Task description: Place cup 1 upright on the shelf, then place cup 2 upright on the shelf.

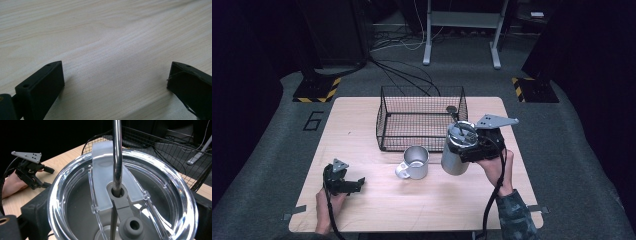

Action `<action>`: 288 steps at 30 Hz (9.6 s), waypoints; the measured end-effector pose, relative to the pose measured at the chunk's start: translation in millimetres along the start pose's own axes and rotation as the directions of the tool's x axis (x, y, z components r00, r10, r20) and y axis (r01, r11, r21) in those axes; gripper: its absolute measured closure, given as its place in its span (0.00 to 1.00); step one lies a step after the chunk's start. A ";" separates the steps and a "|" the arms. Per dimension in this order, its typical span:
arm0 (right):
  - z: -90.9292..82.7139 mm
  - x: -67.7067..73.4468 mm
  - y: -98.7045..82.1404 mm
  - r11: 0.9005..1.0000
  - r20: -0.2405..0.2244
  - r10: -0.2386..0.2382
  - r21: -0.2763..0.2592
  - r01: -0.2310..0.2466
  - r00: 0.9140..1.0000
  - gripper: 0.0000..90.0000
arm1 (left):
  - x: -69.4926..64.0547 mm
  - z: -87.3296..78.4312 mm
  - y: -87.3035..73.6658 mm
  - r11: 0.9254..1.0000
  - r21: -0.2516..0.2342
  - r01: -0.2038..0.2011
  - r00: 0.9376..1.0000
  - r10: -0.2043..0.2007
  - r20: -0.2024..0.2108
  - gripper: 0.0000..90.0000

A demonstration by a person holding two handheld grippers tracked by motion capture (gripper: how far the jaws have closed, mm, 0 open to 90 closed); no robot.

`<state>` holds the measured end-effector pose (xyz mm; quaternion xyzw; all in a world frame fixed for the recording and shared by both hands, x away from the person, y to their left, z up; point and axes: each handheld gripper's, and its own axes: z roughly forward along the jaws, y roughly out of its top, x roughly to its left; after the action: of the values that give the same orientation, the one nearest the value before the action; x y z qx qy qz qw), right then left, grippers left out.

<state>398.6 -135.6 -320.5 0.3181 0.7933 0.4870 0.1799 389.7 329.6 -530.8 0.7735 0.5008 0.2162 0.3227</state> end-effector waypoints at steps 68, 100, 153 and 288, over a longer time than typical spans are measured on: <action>46.0 -54.0 83.2 1.000 0.072 -0.003 0.010 0.002 0.997 0.04 | -0.9 -0.1 -1.0 1.000 -0.007 0.009 1.000 -0.009 -0.003 0.01; 97.1 -86.6 91.3 0.997 0.162 0.027 0.064 -0.038 0.986 0.04 | -1.4 0.2 -0.9 1.000 -0.009 0.017 1.000 -0.017 -0.003 0.01; 183.7 -109.3 41.8 0.978 0.228 0.093 0.162 -0.132 0.969 0.04 | -1.3 -0.8 -0.9 1.000 0.001 0.014 1.000 -0.014 0.004 0.01; 14.7 -57.9 -213.2 0.946 0.286 0.195 0.200 -0.257 0.938 0.00 | -10.4 -3.0 0.6 1.000 -0.010 -0.010 0.995 0.011 0.099 0.00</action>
<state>379.5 -234.2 -517.8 0.4881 0.7722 0.3613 0.1869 383.9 320.8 -528.4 0.7842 0.4792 0.1818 0.3497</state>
